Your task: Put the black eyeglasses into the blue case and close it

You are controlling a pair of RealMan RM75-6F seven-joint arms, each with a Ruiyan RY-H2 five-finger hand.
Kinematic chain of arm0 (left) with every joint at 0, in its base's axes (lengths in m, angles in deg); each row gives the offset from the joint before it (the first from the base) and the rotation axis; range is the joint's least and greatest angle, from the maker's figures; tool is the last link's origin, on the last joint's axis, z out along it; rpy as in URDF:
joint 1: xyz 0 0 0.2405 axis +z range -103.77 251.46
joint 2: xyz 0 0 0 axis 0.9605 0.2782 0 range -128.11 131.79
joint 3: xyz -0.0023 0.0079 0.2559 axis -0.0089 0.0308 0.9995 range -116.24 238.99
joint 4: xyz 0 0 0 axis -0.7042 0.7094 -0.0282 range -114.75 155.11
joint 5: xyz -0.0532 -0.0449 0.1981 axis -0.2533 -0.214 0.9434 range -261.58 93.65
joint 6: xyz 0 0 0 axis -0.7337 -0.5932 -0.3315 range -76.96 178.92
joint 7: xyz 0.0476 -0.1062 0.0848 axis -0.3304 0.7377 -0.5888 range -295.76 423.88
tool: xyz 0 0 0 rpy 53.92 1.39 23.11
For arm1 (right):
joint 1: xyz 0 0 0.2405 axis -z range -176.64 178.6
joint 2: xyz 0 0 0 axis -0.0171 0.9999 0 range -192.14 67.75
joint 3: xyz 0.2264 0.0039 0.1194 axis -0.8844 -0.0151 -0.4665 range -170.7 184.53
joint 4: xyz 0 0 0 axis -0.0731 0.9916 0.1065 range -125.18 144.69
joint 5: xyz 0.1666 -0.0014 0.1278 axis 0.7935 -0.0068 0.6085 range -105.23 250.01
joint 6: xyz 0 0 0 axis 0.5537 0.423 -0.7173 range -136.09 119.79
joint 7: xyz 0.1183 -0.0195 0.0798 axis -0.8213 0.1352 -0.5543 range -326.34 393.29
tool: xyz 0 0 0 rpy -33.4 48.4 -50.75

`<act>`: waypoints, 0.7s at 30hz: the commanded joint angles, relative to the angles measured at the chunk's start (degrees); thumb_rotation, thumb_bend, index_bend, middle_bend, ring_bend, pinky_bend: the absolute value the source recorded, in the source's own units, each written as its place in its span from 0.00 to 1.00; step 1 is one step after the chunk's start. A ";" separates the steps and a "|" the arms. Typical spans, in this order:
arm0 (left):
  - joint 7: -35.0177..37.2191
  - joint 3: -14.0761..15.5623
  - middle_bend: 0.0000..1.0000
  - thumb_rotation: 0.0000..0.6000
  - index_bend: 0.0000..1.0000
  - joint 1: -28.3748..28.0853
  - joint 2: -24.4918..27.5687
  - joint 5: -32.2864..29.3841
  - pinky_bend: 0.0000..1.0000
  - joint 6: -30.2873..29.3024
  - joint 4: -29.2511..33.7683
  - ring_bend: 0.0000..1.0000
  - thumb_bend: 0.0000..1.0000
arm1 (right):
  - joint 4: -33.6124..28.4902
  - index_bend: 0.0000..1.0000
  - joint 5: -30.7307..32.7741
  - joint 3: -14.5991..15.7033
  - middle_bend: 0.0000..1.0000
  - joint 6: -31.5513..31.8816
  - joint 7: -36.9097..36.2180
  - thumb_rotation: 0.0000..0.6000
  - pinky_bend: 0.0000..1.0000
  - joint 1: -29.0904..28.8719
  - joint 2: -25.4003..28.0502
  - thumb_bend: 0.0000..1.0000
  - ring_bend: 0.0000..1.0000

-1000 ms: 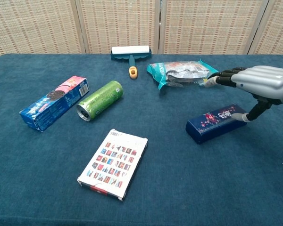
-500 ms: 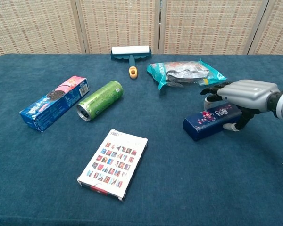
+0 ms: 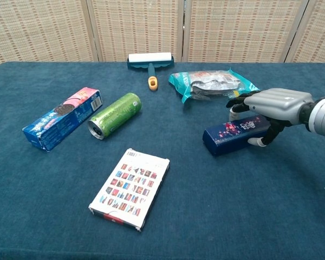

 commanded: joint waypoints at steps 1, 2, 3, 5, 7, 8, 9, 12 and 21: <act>0.00 -0.05 0.00 1.00 0.00 -0.09 -0.05 -0.03 0.00 0.11 -0.11 0.01 0.31 | -2.29 0.00 -0.65 0.11 0.03 2.40 -0.54 1.00 0.00 1.14 1.64 0.29 0.00; 0.04 -0.09 0.00 1.00 0.00 -0.17 -0.10 -0.03 0.00 0.20 -0.21 0.01 0.31 | -3.07 0.00 -0.90 0.24 0.02 3.44 -0.49 1.00 0.00 1.69 2.31 0.29 0.00; 0.10 -0.16 0.00 1.00 0.00 -0.32 -0.17 -0.03 0.00 0.36 -0.33 0.01 0.31 | -4.28 0.00 -1.21 0.40 0.02 4.95 -0.43 1.00 0.00 2.53 3.35 0.29 0.00; 0.17 -0.30 0.00 1.00 0.00 -0.56 -0.22 0.03 0.00 0.52 -0.48 0.01 0.31 | -6.43 0.00 -1.54 0.66 0.02 7.40 -0.39 1.00 0.00 4.03 5.24 0.29 0.00; 0.20 -0.53 0.00 1.00 0.00 -0.84 -0.35 0.21 0.00 0.50 -0.61 0.01 0.31 | -9.43 0.00 -1.93 1.08 0.02 10.48 -0.09 1.00 0.00 6.04 7.93 0.29 0.00; 0.21 -0.64 0.00 1.00 0.00 -0.99 -0.40 0.28 0.00 0.53 -0.62 0.01 0.31 | -11.16 0.00 -2.37 1.34 0.02 12.67 0.01 1.00 0.00 7.38 9.49 0.29 0.00; 0.18 -0.74 0.00 1.00 0.00 -1.12 -0.45 0.32 0.00 0.56 -0.61 0.01 0.31 | -12.33 0.00 -2.79 1.60 0.02 14.43 0.17 1.00 0.00 8.46 10.63 0.29 0.00; -0.22 -0.99 0.00 1.00 0.00 -1.55 -0.56 0.39 0.00 0.76 -0.50 0.01 0.31 | -15.82 0.00 -4.46 2.94 0.02 20.00 0.20 1.00 0.00 12.29 14.49 0.29 0.00; -2.28 -2.21 0.00 1.00 0.00 -2.69 -1.23 0.14 0.00 0.60 0.74 0.01 0.31 | -20.12 0.13 -8.71 7.05 0.14 36.80 -2.62 1.00 0.00 25.24 21.45 0.29 0.00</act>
